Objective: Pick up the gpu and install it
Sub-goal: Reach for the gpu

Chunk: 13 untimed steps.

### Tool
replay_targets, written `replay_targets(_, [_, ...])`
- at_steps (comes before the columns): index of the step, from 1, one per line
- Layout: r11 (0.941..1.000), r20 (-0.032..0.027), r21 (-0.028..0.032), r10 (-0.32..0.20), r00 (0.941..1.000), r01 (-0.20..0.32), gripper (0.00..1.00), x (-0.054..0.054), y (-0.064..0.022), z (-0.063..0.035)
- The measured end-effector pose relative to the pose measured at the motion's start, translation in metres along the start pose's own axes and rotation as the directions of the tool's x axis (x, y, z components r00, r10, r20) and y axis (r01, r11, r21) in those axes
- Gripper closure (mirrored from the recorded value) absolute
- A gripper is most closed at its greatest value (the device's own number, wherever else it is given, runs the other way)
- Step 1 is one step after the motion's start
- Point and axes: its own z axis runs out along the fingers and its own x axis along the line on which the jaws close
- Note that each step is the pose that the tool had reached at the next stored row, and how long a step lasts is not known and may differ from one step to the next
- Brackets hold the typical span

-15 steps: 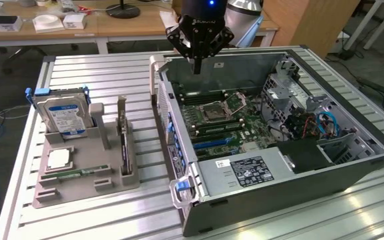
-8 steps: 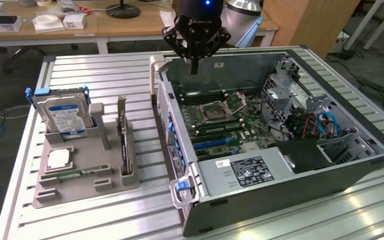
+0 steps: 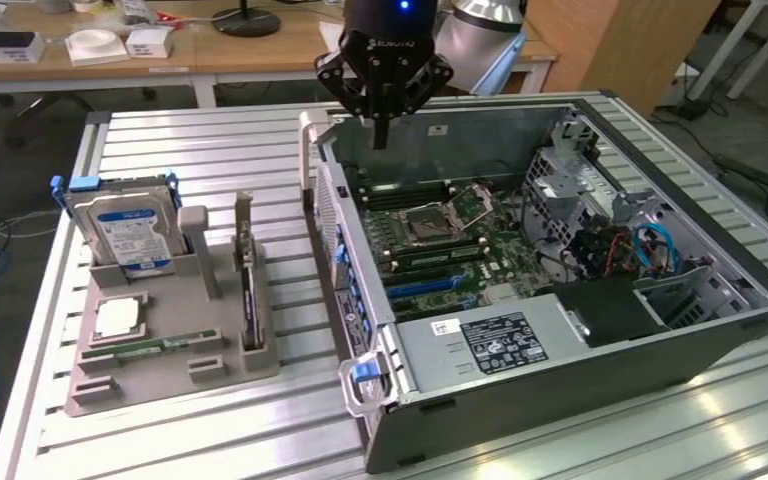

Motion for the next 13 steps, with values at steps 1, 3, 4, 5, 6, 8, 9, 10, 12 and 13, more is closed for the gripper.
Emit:
replay_targets(1, [1.0000, 0.0000, 0.0000, 0.000, 1.0000, 0.000, 0.90, 0.001, -0.0001, 0.0000])
replay_targets(3, [1.0000, 0.0000, 0.0000, 0.000, 1.0000, 0.000, 0.90, 0.003, -0.0002, -0.0001])
replay_targets(4, [1.0000, 0.0000, 0.0000, 0.000, 1.0000, 0.000, 0.90, 0.004, -0.0003, -0.0001])
replay_targets(5, [1.0000, 0.0000, 0.0001, 0.000, 1.0000, 0.000, 0.90, 0.005, -0.0004, -0.0001])
replay_targets(6, [1.0000, 0.0000, 0.0001, 0.000, 1.0000, 0.000, 0.90, 0.006, -0.0005, -0.0002])
replay_targets(8, [1.0000, -0.0001, 0.0001, 0.000, 1.0000, 0.000, 0.90, 0.009, -0.0006, -0.0002])
replay_targets(9, [1.0000, -0.0001, 0.0001, 0.000, 1.0000, 0.000, 0.90, 0.010, -0.0007, -0.0002])
replay_targets(10, [1.0000, 0.0000, 0.0000, 0.000, 1.0000, 0.000, 0.90, 0.011, -0.0008, -0.0002])
replay_targets(12, [1.0000, -0.0001, 0.0001, 0.000, 1.0000, 0.000, 0.90, 0.013, -0.0010, -0.0003])
replay_targets(13, [1.0000, -0.0001, 0.0000, 0.000, 1.0000, 0.000, 0.90, 0.014, -0.0010, -0.0003])
